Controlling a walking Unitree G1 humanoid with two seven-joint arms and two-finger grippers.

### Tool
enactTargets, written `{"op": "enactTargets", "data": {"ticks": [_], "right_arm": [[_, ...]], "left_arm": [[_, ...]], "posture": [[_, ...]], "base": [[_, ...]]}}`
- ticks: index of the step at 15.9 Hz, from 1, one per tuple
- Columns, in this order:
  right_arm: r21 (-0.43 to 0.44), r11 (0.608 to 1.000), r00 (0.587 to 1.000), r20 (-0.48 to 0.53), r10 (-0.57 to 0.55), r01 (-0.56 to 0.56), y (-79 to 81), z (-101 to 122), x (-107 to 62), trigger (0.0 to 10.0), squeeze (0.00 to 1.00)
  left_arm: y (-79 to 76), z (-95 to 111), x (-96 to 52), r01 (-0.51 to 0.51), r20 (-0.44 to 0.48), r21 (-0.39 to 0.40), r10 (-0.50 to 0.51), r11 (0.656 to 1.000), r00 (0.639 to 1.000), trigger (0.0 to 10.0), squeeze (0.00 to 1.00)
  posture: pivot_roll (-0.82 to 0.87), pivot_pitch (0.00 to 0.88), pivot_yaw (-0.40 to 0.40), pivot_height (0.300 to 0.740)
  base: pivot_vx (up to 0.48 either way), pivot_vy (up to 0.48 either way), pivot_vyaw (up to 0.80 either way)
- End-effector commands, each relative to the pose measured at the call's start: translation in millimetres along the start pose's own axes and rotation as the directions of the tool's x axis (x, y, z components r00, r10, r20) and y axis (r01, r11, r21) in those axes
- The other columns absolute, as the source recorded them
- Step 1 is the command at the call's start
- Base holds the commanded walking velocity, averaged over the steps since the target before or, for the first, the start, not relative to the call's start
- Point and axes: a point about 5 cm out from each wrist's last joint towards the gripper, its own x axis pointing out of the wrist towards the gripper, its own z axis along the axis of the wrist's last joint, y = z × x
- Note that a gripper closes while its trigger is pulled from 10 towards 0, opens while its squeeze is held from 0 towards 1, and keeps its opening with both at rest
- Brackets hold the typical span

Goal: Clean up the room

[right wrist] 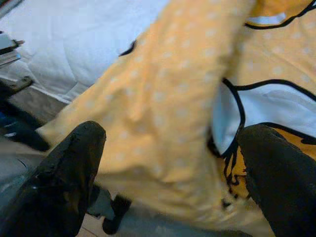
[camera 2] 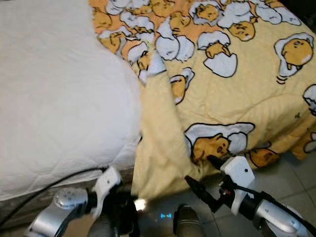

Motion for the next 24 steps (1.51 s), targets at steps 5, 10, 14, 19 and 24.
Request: {"op": "enactTargets", "data": {"ticks": [5,10,14,19,24], "right_arm": [[-0.015,1.0,1.0,-0.003,0.001,-0.001,3.6,2.0,1.6,10.0,0.0],[-0.031,0.999,1.0,-0.004,0.007,-0.007,3.5,3.6,3.2,10.0,0.0],[-0.031,0.999,1.0,0.008,0.013,-0.012,2.7,6.8,6.3,10.0,0.0],[-0.049,0.998,1.0,0.015,0.027,-0.027,3.1,13.3,5.7,10.0,0.0],[-0.058,0.998,0.999,0.007,0.039,-0.039,10.7,17.8,0.1,10.0,0.0]], "left_arm": [[13.3,26.6,0.6,-0.126,0.082,0.002,0.126,0.992,0.989,10.0,1.0],[30.7,29.2,-11.0,-0.147,0.053,0.024,0.145,0.989,0.988,10.0,1.0],[65.5,59.6,-1.2,-0.288,0.224,-0.047,0.291,0.957,0.93,10.0,1.0],[86.0,74.3,24.0,-0.409,0.243,-0.114,0.425,0.905,0.872,10.0,1.0],[99.1,62.3,26.4,-0.605,0.144,-0.119,0.616,0.787,0.774,10.0,0.0]], "posture": [[-0.25,0.168,0.094,0.74],[-0.26,0.192,0.104,0.74],[-0.28,0.213,0.104,0.74],[-0.35,0.25,0.109,0.74],[-0.41,0.299,0.1,0.74]], "base": [[0.0,0.0,0.0],[0.0,0.0,0.0],[0.0,0.0,0.0],[0.0,0.0,0.0],[0.0,0.0,0.0]]}}
